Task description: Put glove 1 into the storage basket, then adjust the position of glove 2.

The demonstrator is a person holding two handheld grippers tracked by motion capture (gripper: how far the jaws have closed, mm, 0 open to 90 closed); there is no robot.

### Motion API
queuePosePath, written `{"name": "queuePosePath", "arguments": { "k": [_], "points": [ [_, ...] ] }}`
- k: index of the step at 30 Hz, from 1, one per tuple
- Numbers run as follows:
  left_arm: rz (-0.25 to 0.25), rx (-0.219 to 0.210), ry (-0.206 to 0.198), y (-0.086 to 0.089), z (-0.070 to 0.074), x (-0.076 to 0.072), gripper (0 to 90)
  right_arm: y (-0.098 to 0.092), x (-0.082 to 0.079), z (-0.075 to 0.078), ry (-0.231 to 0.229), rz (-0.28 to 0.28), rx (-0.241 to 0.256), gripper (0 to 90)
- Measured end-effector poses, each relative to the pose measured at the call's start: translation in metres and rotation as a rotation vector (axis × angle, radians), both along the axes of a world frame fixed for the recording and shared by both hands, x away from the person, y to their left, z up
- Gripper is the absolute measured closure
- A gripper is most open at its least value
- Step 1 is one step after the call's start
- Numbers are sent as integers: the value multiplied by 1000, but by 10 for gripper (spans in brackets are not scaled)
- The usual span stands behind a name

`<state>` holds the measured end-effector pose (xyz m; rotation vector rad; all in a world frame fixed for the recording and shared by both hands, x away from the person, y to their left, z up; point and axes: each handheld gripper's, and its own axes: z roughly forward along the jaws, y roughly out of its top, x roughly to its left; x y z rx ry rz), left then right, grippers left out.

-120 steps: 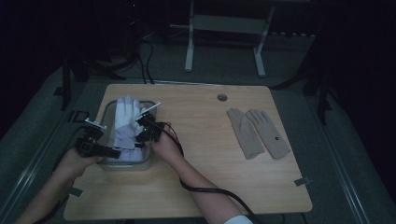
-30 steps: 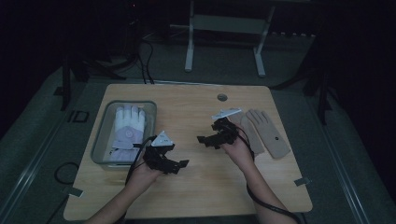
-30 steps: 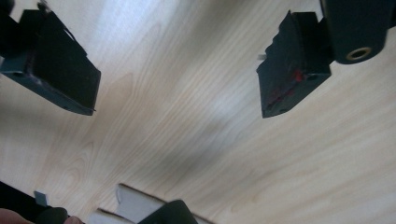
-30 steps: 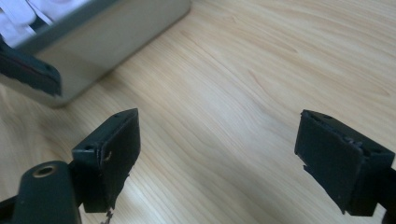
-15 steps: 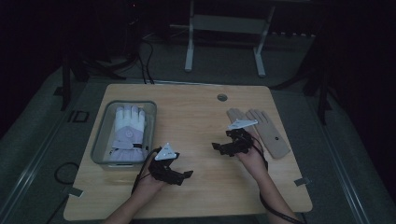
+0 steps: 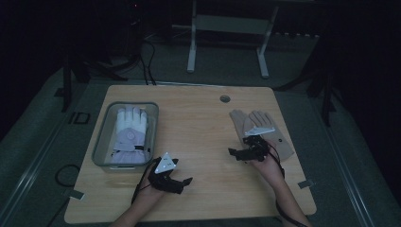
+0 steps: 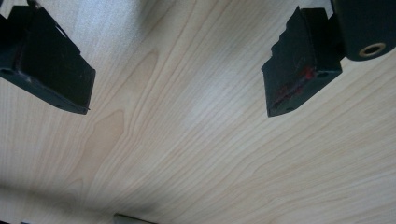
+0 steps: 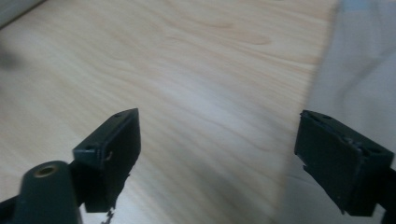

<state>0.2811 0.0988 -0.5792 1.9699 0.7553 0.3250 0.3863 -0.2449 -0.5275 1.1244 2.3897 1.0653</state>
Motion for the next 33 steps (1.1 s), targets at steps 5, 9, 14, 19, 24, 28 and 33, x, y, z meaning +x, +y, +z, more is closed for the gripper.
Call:
{"name": "queuePosePath", "arguments": {
  "k": [5, 9, 14, 19, 24, 28, 33],
  "points": [
    [3, -20, 5, 2, 1, 1, 93, -18, 9, 9, 8, -48, 25, 239],
    [-7, -13, -2, 1, 1, 0, 92, -27, 19, 15, -14, -49, 5, 306],
    [-11, -21, -11, 2, 1, -2, 91, -37, 33, 23, -48, -84, -12, 315],
    [-15, -38, -4, 4, 0, -1, 91, -41, 52, 25, -39, -110, -66, 370],
    [-21, -35, -7, 3, -1, -2, 90, -48, 71, 21, -18, -150, -82, 423],
    [-25, -39, -7, 3, -1, -2, 90, -46, 82, 10, 21, -136, -93, 422],
    [-22, -37, -6, 3, -2, -3, 90, -42, 87, -11, 38, -125, -136, 488]
  ]
}}
